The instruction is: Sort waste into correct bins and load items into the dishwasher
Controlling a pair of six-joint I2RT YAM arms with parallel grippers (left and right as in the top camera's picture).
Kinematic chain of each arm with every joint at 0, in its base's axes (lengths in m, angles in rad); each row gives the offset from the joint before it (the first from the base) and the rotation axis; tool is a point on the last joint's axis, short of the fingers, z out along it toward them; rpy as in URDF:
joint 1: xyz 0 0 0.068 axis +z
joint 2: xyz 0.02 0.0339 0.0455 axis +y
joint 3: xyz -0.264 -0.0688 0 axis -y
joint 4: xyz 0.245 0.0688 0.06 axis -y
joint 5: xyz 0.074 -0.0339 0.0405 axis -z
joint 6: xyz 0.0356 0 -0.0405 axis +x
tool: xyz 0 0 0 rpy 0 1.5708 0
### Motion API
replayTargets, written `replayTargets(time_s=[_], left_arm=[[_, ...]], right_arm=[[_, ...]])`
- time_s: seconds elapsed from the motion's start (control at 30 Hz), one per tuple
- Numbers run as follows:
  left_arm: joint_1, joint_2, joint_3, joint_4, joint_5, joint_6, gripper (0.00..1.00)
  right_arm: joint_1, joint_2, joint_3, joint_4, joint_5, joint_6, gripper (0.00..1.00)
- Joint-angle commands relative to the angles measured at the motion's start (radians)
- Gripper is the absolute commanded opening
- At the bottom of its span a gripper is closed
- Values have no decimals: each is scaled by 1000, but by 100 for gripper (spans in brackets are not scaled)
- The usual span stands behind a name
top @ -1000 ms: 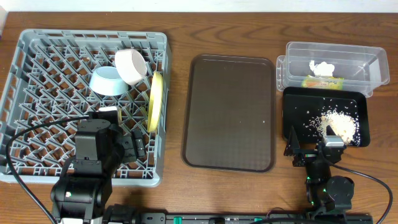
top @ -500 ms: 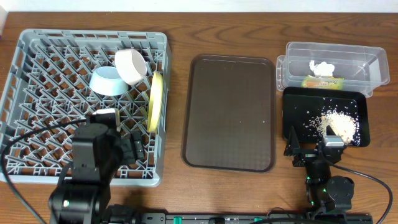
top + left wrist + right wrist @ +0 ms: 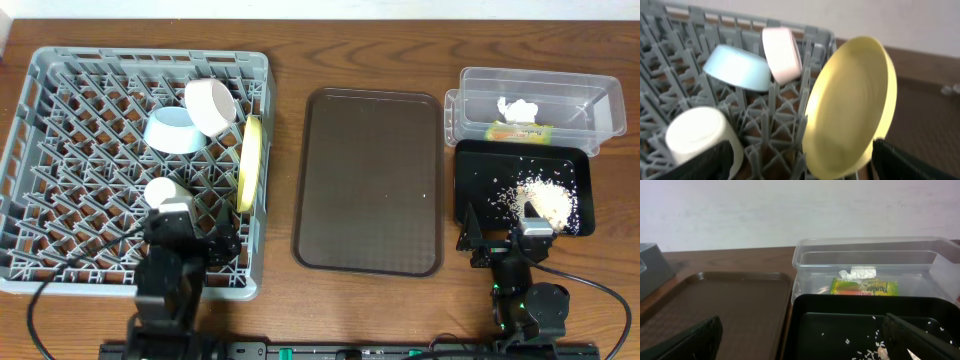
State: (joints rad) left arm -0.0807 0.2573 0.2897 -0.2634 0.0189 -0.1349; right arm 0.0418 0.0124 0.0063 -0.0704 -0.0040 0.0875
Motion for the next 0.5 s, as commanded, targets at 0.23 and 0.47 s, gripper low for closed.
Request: replayTargets(time_s=[0.23,0.47], left_arm=[[-3,-186,-242,343,-32,-16,90],[-1,-235,-286,379,-35,64,90]], right_arm=[[3,-7,-1,-5,-4,12,99],[3,-6,-1,-5,-4,12,99]])
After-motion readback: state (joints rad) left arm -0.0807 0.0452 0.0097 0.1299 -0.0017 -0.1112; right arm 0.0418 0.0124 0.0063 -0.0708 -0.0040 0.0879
